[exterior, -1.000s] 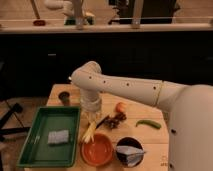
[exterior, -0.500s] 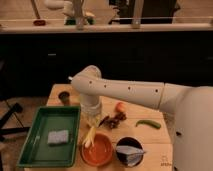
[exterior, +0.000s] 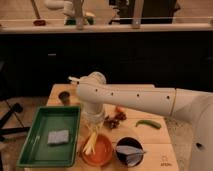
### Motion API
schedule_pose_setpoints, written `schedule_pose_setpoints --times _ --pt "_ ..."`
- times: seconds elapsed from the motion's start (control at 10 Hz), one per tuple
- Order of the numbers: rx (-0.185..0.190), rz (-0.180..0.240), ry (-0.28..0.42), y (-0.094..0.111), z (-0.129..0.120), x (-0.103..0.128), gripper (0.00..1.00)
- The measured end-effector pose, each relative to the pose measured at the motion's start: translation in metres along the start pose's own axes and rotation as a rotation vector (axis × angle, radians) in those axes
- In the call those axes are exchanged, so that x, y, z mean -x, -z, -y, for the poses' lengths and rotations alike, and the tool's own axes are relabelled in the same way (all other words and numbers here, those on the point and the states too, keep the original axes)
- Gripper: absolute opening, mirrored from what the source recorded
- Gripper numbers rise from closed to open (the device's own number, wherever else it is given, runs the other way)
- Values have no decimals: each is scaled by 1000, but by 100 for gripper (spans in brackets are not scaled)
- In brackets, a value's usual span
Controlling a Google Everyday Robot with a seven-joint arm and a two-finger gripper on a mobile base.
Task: Place banana in red bowl
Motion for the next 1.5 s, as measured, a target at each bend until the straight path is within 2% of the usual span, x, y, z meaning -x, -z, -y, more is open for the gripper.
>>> schedule_pose_setpoints --times 0.4,0.7,0.9,1.0,1.5 --pt "-25 54 -9 -27 -6 8 0" --pt "-21 101 -7 -48 -8 9 0" --pt "-20 112 -10 -51 -10 8 1" --pt "-20 112 -10 -51 -10 8 6" --pt "-19 113 -10 -52 -10 8 56"
